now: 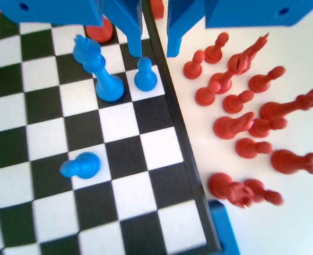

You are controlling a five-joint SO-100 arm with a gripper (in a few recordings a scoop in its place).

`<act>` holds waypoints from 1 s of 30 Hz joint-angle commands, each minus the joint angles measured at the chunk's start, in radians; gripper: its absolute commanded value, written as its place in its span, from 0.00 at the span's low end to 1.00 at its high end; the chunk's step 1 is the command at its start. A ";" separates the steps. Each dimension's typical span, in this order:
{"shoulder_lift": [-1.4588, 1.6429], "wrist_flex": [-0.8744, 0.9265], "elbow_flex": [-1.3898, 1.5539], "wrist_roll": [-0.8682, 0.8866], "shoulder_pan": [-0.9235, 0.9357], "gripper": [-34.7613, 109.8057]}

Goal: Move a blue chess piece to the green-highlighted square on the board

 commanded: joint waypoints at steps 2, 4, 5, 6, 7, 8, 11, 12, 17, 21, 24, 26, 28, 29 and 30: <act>0.146 0.077 -0.078 -0.002 0.000 0.31; 0.181 0.120 -0.086 0.000 -0.005 0.31; 0.202 0.144 -0.089 -0.002 -0.008 0.31; 0.227 0.170 -0.091 -0.003 -0.011 0.31; 0.253 0.193 -0.091 -0.005 -0.014 0.31; 0.285 0.215 -0.087 -0.008 -0.018 0.31; 0.390 0.304 -0.084 -0.018 -0.037 0.31; 0.428 0.336 -0.083 -0.025 -0.046 0.31; 0.632 0.488 -0.084 -0.026 -0.117 0.30; 0.801 0.611 -0.091 -0.012 -0.193 0.30; 0.928 0.670 -0.080 -0.003 -0.255 0.30; 1.015 0.687 -0.051 -0.002 -0.287 0.30; 1.083 0.723 -0.031 0.002 -0.316 0.30; 1.112 0.746 -0.025 0.000 -0.331 0.30; 1.140 0.758 -0.015 -0.002 -0.344 0.30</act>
